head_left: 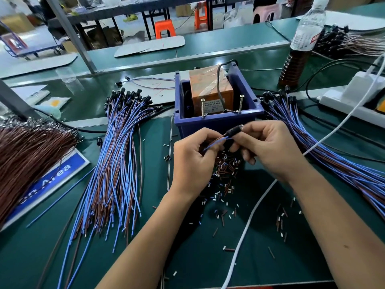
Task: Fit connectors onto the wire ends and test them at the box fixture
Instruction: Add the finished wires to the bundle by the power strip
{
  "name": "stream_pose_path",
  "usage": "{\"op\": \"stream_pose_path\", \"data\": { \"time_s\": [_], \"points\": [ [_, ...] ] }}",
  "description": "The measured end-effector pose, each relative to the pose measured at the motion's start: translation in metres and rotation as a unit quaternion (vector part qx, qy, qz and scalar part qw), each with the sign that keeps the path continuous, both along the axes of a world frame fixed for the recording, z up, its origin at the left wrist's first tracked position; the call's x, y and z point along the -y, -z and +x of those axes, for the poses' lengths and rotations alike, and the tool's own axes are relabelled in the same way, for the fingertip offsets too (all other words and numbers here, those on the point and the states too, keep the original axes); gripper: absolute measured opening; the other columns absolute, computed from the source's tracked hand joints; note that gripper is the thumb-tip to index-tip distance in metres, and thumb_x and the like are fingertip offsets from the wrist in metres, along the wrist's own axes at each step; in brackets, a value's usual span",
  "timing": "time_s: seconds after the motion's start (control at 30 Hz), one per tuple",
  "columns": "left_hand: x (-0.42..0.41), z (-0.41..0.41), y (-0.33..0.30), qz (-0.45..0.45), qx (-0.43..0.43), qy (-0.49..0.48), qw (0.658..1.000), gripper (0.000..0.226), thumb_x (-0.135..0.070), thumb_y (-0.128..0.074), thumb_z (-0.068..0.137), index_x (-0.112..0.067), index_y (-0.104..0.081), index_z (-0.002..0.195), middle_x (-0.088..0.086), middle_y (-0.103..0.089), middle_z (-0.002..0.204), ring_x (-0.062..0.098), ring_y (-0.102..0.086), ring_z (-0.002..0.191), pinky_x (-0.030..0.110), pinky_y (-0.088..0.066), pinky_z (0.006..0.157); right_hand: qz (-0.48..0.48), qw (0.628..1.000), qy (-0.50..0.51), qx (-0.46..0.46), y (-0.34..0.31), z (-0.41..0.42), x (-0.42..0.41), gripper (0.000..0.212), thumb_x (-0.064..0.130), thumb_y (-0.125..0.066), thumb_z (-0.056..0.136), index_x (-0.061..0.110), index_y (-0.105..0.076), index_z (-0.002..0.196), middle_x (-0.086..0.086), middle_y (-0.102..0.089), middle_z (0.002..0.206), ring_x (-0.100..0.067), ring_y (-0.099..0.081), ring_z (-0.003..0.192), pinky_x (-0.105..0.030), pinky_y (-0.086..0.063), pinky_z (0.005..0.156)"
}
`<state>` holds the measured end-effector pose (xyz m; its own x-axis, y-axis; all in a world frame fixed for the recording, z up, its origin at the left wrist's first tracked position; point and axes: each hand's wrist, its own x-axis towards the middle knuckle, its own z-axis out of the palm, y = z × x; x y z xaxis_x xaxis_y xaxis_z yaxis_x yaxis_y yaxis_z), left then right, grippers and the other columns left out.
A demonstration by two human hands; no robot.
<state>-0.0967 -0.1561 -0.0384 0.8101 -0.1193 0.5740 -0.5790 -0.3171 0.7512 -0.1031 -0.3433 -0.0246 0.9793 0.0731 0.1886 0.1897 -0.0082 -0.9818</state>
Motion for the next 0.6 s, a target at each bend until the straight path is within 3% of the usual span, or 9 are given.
{"op": "stream_pose_path", "data": {
  "time_s": [0.17, 0.33, 0.47, 0.6],
  "points": [
    [-0.0006, -0.0003, 0.0002, -0.025, 0.007, -0.001, 1.000, 0.015, -0.002, -0.071, 0.091, -0.017, -0.075, 0.092, -0.009, -0.073, 0.081, 0.015, -0.073, 0.079, 0.029, -0.057, 0.072, 0.004, 1.000, 0.009, -0.025, -0.0026, -0.0015, -0.0026, 0.013, 0.009, -0.070, 0.097, 0.004, -0.074, 0.085, -0.017, -0.075, 0.073, -0.015, -0.054, 0.045, -0.022, -0.043, 0.041],
    [-0.0004, -0.0018, -0.0005, -0.026, 0.025, -0.004, 0.999, 0.015, 0.004, -0.071, 0.089, -0.010, -0.075, 0.093, -0.006, -0.074, 0.084, 0.016, -0.072, 0.081, 0.028, -0.057, 0.073, 0.025, 0.997, 0.008, -0.079, -0.0035, -0.0012, -0.0027, 0.022, 0.012, -0.074, 0.093, 0.019, -0.081, 0.074, -0.015, -0.075, 0.074, -0.014, -0.059, 0.048, -0.022, -0.047, 0.043],
    [0.0015, -0.0035, -0.0015, -0.027, 0.020, -0.008, 0.999, 0.013, 0.002, -0.072, 0.090, -0.009, -0.075, 0.093, -0.005, -0.073, 0.084, 0.015, -0.072, 0.080, 0.032, -0.058, 0.072, 0.069, 0.989, -0.009, -0.129, -0.0053, -0.0021, -0.0023, 0.014, 0.027, -0.079, 0.075, 0.013, -0.079, 0.074, -0.012, -0.073, 0.071, -0.011, -0.057, 0.048, -0.020, -0.046, 0.042],
    [0.0006, -0.0036, -0.0017, -0.008, 0.023, -0.033, 0.999, 0.013, 0.001, -0.070, 0.089, -0.012, -0.073, 0.089, -0.007, -0.072, 0.079, 0.017, -0.071, 0.076, 0.039, -0.057, 0.066, 0.082, 0.990, -0.007, -0.113, -0.0038, -0.0014, -0.0022, 0.015, 0.014, -0.074, 0.089, 0.013, -0.076, 0.074, -0.010, -0.071, 0.067, -0.009, -0.056, 0.047, -0.019, -0.045, 0.042]
  ]
}}
